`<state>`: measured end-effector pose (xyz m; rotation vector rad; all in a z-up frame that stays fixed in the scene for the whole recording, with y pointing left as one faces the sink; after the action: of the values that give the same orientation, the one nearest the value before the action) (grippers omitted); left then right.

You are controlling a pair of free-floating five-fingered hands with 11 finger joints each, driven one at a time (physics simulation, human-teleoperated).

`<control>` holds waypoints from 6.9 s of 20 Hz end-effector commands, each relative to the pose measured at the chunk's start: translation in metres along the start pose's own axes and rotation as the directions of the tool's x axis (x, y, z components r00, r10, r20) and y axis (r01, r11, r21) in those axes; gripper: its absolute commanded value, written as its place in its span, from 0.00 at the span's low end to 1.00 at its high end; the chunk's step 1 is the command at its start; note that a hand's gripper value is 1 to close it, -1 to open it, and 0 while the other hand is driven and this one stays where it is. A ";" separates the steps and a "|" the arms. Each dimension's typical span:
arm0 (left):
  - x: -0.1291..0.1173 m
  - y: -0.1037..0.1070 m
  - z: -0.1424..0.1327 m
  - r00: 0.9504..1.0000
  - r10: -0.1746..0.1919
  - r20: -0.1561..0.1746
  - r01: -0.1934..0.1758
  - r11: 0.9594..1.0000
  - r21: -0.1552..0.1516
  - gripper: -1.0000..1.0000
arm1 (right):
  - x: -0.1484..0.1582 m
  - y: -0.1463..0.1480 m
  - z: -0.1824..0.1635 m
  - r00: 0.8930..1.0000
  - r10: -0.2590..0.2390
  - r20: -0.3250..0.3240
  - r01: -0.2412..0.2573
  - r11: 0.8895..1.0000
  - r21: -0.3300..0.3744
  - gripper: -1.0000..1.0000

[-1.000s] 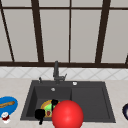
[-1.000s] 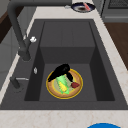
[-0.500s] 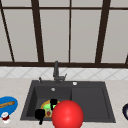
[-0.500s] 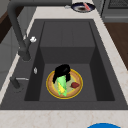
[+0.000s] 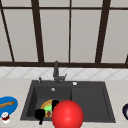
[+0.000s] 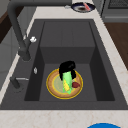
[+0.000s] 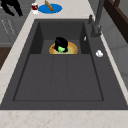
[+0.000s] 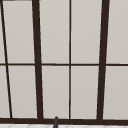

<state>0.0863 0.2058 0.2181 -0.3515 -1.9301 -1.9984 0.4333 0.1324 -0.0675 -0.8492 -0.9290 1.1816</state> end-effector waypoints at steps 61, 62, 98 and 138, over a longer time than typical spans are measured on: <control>0.000 0.000 0.000 1.000 0.000 0.000 0.000 1.000 0.000 0.50 | -0.225 -0.317 0.111 0.977 0.024 -0.212 -0.025 1.000 -0.002 1.00; 0.000 0.000 0.000 1.000 0.000 0.000 0.000 1.000 0.000 0.50 | -0.232 -0.319 0.113 0.977 0.025 -0.213 -0.026 1.000 -0.002 1.00; 0.000 0.000 0.000 1.000 0.000 0.000 0.000 1.000 0.000 0.50 | -0.474 -0.371 0.150 0.974 0.035 -0.226 -0.035 0.999 0.006 1.00; 0.000 0.000 0.000 1.000 0.000 0.000 0.000 1.000 0.000 0.50 | -0.758 -0.286 0.153 0.970 0.002 -0.243 -0.010 0.999 -0.031 1.00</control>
<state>0.0863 0.2058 0.2181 -0.3515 -1.9301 -1.9984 0.3033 -0.6535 0.1664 -0.9974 -0.7340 1.0982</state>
